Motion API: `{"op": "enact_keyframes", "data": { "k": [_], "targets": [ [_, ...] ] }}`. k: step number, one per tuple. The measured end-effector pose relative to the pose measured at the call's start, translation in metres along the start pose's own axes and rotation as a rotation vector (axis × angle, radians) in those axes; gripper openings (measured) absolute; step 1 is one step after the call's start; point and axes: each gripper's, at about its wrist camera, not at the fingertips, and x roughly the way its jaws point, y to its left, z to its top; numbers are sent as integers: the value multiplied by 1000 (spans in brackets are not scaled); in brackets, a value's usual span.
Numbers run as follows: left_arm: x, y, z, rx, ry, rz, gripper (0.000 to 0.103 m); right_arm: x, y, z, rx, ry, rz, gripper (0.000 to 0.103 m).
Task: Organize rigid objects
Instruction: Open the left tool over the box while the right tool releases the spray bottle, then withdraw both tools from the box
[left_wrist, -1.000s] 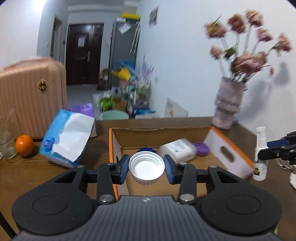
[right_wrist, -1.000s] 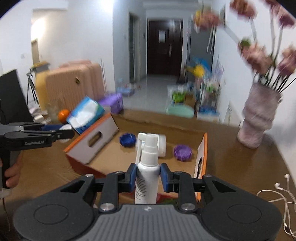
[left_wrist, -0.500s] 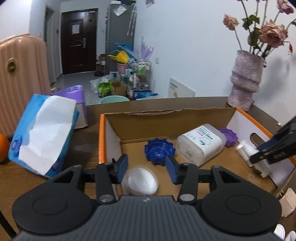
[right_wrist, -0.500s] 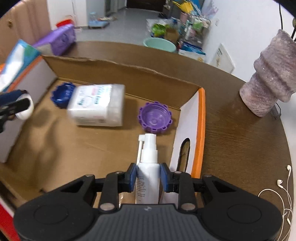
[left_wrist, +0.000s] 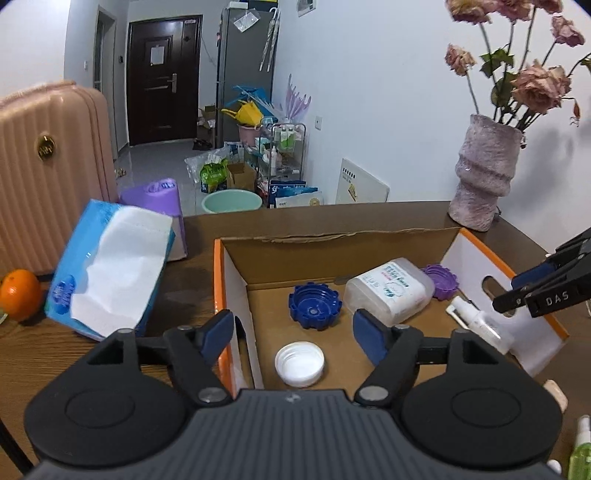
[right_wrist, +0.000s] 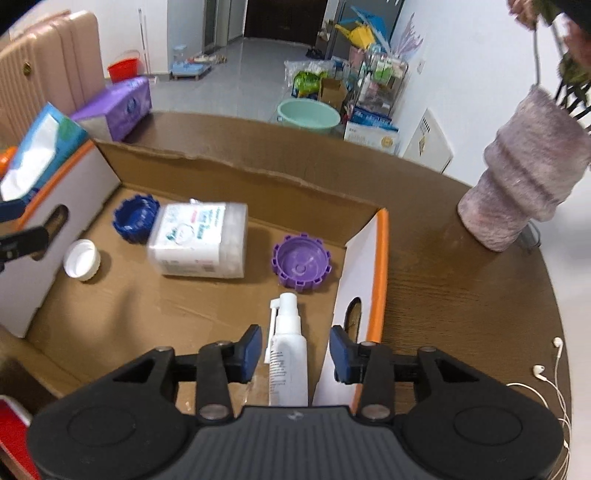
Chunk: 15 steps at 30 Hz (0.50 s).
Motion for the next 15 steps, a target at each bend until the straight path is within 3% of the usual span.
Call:
{"op": "enact_keyframes", "data": {
  "k": [13, 15],
  "targets": [
    [-109, -34, 3, 53, -87, 28, 83, -121, 6, -42, -1, -197, 30, 49],
    [-126, -39, 1, 56, -95, 24, 85, -139, 9, -53, -4, -249, 33, 55]
  ]
}}
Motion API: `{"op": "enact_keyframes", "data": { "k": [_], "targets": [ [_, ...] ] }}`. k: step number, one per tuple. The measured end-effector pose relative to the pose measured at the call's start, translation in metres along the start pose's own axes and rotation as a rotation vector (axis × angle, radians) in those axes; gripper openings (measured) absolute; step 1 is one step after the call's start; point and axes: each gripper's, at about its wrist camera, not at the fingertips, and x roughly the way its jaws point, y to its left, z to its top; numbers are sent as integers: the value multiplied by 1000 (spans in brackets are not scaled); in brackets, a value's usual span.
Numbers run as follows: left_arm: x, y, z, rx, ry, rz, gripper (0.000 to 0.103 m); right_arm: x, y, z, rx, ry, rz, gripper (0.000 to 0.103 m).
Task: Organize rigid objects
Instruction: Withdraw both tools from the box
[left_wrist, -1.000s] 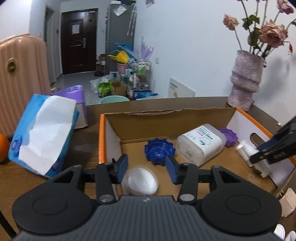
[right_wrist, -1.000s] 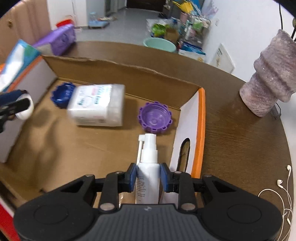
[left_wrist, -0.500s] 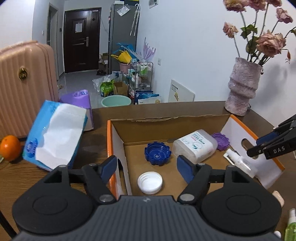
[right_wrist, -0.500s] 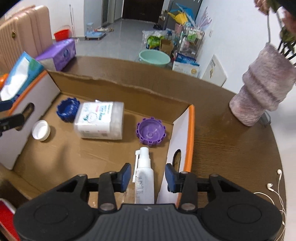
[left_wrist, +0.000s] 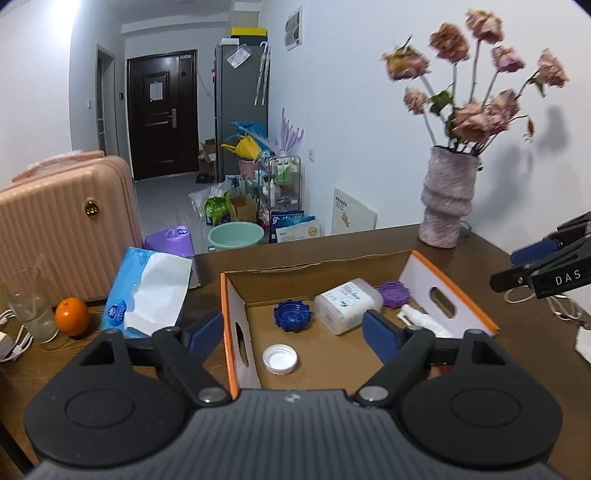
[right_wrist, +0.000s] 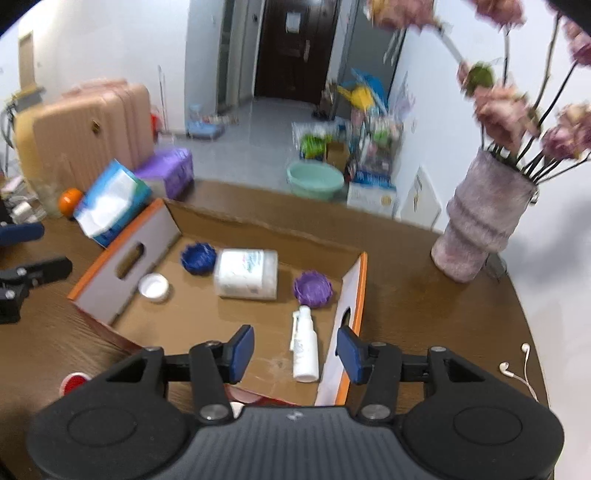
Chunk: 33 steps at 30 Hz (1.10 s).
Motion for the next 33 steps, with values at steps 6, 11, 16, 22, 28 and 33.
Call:
{"op": "enact_keyframes", "data": {
  "k": [6, 11, 16, 22, 28, 33],
  "targets": [
    [-49, -21, -4, 9, -73, 19, 93, -50, 11, -21, 11, -144, -2, 63],
    [-80, -35, -18, -14, -151, 57, 103, -85, 22, -47, 10, -303, -4, 71],
    [-108, -46, -35, -21, -229, 91, 103, -117, 31, -74, 32, -468, -25, 85],
    [-137, -58, -51, -12, -282, 113, 103, -139, 40, -100, 70, -522, -8, 87],
    [-161, -59, -73, -32, -290, 112, 103, -157, 49, -132, 110, -560, -21, 88],
    [-183, -57, -109, -60, -281, 105, 103, -169, 59, -174, 122, -547, -27, 91]
  ]
}}
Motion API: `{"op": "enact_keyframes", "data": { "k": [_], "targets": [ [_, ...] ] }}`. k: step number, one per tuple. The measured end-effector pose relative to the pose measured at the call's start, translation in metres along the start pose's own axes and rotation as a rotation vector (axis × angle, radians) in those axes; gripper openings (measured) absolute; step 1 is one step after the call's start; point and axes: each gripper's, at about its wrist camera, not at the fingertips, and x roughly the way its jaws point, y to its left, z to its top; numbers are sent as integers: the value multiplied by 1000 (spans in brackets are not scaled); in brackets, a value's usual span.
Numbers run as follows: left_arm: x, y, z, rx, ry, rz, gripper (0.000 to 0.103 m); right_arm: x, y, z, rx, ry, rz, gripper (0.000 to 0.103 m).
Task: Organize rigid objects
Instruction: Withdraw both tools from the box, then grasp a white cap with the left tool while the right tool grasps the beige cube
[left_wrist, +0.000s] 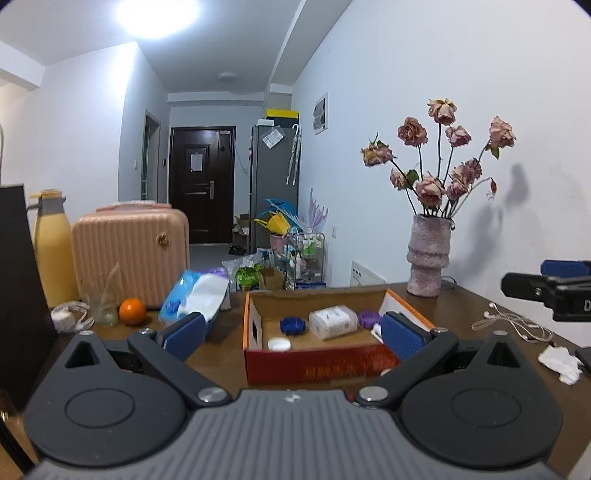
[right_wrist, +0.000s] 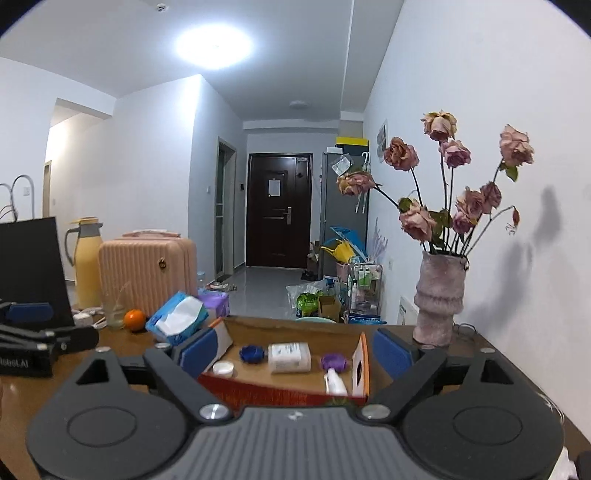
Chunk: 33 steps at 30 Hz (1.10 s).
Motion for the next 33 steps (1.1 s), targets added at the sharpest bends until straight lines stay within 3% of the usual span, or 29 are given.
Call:
{"op": "enact_keyframes", "data": {
  "k": [10, 13, 17, 25, 33],
  "targets": [
    [-76, -5, -67, 18, -54, -46, 103, -61, -1, -74, 153, 80, -45, 94],
    [-94, -10, -86, 21, -59, -58, 103, -75, 8, -97, 136, 93, -61, 94],
    [-104, -17, -111, 33, -10, -90, 103, -90, 18, -125, 74, 125, -86, 94],
    [-75, -28, -138, 50, 121, -147, 103, -75, 24, -149, -16, 220, -98, 94],
    [-9, -49, -127, 70, 210, -175, 103, -30, 0, -145, 14, 248, -64, 92]
  ]
}}
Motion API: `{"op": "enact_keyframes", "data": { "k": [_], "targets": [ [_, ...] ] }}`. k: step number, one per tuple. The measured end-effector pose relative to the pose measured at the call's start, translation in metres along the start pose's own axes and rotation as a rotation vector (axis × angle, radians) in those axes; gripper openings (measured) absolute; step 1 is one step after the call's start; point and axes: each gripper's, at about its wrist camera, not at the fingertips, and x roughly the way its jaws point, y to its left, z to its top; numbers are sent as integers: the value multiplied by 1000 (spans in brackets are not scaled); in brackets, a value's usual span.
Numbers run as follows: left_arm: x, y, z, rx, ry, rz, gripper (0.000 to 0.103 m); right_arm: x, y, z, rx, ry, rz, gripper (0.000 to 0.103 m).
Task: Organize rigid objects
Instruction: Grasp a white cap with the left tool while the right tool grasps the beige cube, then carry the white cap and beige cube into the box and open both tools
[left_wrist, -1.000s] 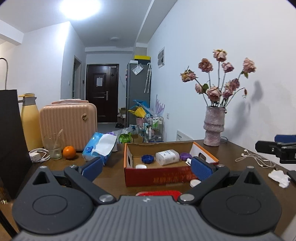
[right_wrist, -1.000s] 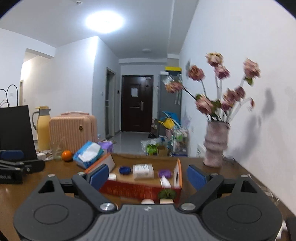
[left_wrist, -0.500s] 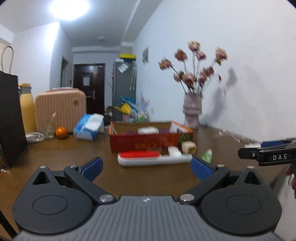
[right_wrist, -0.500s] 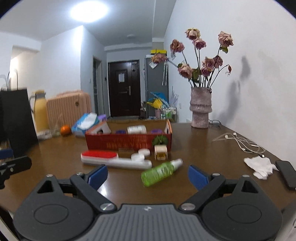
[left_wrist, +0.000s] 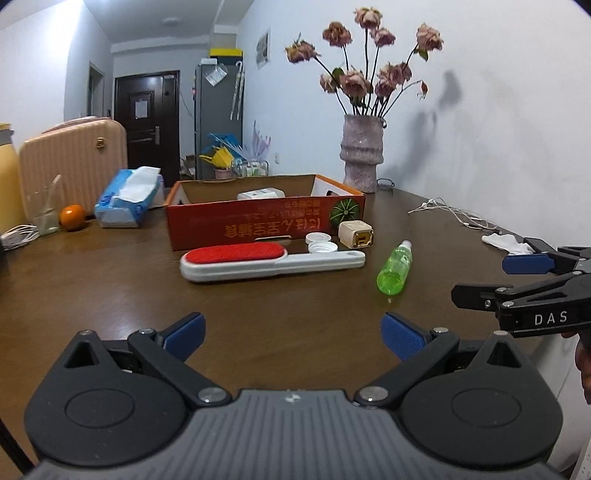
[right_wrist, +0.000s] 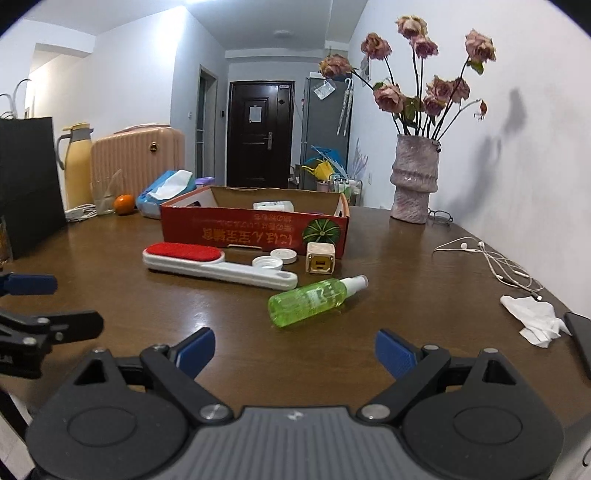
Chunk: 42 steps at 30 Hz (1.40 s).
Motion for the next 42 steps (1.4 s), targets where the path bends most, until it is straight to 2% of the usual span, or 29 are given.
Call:
{"op": "enact_keyframes", "data": {
  "k": [6, 9, 12, 14, 17, 19, 20, 21, 22, 23, 27, 36, 42],
  "targets": [
    [58, -15, 35, 41, 10, -36, 102, 50, -23, 29, 18, 15, 18, 88],
    [93, -21, 55, 57, 35, -50, 93, 81, -35, 47, 26, 11, 33, 86],
    [134, -25, 72, 76, 56, -83, 88, 120, -49, 67, 49, 31, 46, 79],
    [161, -26, 82, 86, 93, -78, 79, 150, -58, 80, 72, 62, 63, 74],
    [198, -25, 92, 75, 138, -103, 76, 188, -65, 93, 93, 104, 103, 71],
    [219, -22, 93, 66, 174, -113, 73, 209, -68, 97, 109, 134, 127, 65],
    [229, -20, 93, 59, 195, -121, 67, 219, -68, 99, 117, 147, 139, 64],
    [236, -20, 91, 52, 212, -129, 63, 228, -68, 101, 120, 163, 142, 58],
    [243, -18, 88, 46, 231, -141, 50, 237, -68, 101, 119, 177, 147, 45],
    [250, -17, 85, 41, 258, -155, 41, 242, -68, 100, 124, 179, 157, 40],
    [250, -18, 77, 68, 223, -165, 41, 247, -64, 95, 101, 169, 143, 39],
    [247, -13, 79, 28, 220, -164, 41, 242, -66, 94, 117, 154, 142, 39],
    [198, -3, 90, -32, 133, -124, 41, 195, -65, 99, 130, 94, 117, 39]
  ]
}}
